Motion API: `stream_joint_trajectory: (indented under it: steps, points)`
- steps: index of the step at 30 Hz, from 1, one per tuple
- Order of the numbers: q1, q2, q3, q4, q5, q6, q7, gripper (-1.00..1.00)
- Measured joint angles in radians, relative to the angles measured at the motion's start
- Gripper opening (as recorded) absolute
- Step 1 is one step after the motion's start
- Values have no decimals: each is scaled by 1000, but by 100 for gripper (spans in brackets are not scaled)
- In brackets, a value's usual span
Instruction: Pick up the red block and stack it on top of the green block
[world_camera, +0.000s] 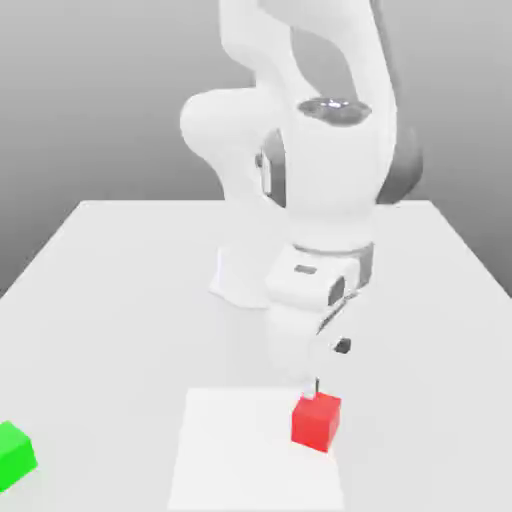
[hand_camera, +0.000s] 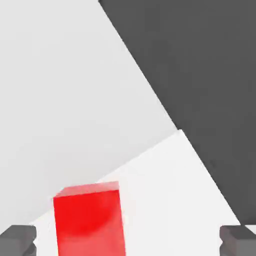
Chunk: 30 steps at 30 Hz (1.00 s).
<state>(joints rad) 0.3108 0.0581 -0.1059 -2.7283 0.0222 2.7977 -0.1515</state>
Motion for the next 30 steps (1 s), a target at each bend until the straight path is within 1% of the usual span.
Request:
stream_joint_trajectory:
  steps: [5, 6, 13, 19, 21, 24, 30]
  points:
    - [-32, 180, 43, 19, 52, 150, -51, 0]
    - [-35, 202, 48, 22, 60, 169, -58, -100]
    - [-36, 201, 49, 21, 58, 166, -56, -100]
    - [-24, 9, 18, -6, -4, 2, -10, -100]
    - [-93, 13, -22, 39, 11, -47, 25, -100]
    - [-184, 62, -96, 137, 52, -111, 90, -100]
    - [-332, 145, -246, 303, 127, -208, 197, -100]
